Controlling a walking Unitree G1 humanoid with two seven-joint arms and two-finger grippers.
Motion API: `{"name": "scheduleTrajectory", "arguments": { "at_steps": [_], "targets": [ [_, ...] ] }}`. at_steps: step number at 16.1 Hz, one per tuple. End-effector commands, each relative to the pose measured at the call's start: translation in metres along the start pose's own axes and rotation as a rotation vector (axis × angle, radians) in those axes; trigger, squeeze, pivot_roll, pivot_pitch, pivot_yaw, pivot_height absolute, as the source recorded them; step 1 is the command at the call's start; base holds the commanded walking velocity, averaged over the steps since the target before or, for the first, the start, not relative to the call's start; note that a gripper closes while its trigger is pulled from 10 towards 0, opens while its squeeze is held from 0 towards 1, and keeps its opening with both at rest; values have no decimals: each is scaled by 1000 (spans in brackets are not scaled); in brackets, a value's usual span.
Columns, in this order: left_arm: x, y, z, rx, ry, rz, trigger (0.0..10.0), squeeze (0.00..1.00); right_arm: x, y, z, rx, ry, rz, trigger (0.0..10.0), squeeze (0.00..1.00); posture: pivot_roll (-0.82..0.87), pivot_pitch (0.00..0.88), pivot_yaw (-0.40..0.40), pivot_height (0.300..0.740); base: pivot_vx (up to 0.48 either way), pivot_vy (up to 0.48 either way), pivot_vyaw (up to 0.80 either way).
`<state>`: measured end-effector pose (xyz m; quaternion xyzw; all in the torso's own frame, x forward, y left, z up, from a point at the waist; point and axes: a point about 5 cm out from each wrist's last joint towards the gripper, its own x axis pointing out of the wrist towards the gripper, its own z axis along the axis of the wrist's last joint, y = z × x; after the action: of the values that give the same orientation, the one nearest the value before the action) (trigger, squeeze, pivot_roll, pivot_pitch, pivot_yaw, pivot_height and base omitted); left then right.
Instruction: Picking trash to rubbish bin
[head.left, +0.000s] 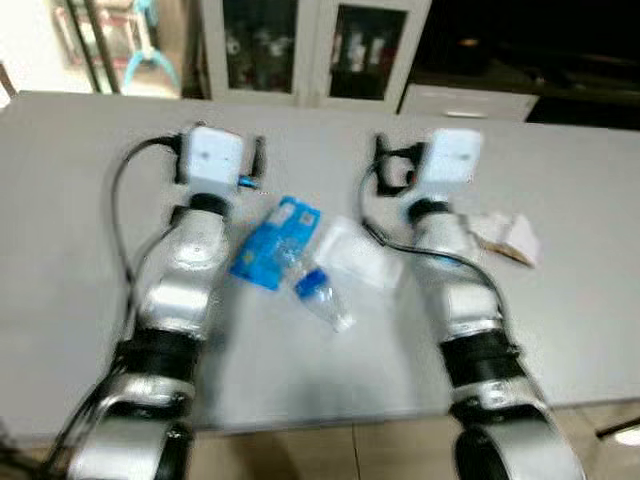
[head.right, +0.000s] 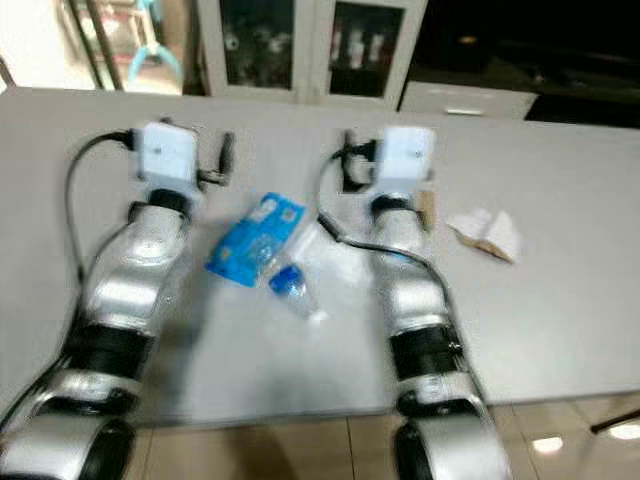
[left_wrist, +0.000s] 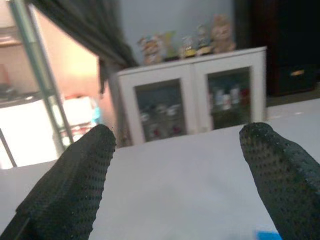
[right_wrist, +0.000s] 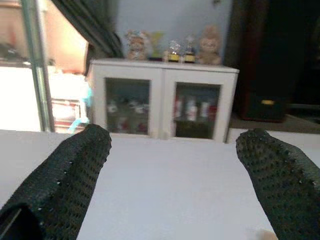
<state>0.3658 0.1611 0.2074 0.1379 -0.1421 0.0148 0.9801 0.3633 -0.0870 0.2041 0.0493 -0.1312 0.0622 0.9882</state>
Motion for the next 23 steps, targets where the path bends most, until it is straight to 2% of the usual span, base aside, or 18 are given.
{"name": "scheduleTrajectory", "arguments": {
  "at_steps": [1, 9, 13, 14, 16, 18, 19, 21, 23],
  "targets": [
    [4, -17, 16, -23, -54, -41, 10000, 0, 1, -19, 4, -4, -7, -50, 10000, 0, 21, 19, -89, 740, 345, 0, 0],
    [1, -17, 17, -36, -65, -52, 10000, 0, 0, -18, 2, -4, 1, -42, 10000, 0, 21, 27, -90, 740, 35, 0, 0],
    [-3, -17, 11, -59, -19, -134, 10000, 0, -1, -17, 2, -3, 5, -38, 10000, 0, 21, 29, -88, 740, 0, 0, 0],
    [-4, -13, 8, -60, 1, -134, 10000, 0, -1, -16, 2, -5, 8, -32, 10000, 0, 23, 30, -88, 740, 0, 0, 0],
    [-3, 1, 5, -9, 41, -98, 10000, 0, -2, -16, 0, -6, 12, -28, 10000, 0, 27, 32, -89, 740, 0, 0, 0],
    [-4, 15, -2, 60, 110, -126, 10000, 0, -2, -13, -3, -1, 24, -14, 10000, 0, 35, 32, -89, 740, 0, 0, 0],
    [-4, 14, -2, 50, 109, -134, 10000, 0, -2, -12, -3, -1, 25, -11, 10000, 0, 35, 32, -89, 740, 0, 0, 0],
    [-6, 12, -2, -27, 103, -124, 10000, 0, -3, -11, -4, -1, 26, -10, 10000, 0, 33, 30, -90, 740, 0, 0, 0],
    [-7, 4, 5, -62, 66, -130, 10000, 0, -3, -12, -4, -3, 27, -6, 10000, 0, 31, 27, -91, 740, 0, 0, 0]
  ]
}}
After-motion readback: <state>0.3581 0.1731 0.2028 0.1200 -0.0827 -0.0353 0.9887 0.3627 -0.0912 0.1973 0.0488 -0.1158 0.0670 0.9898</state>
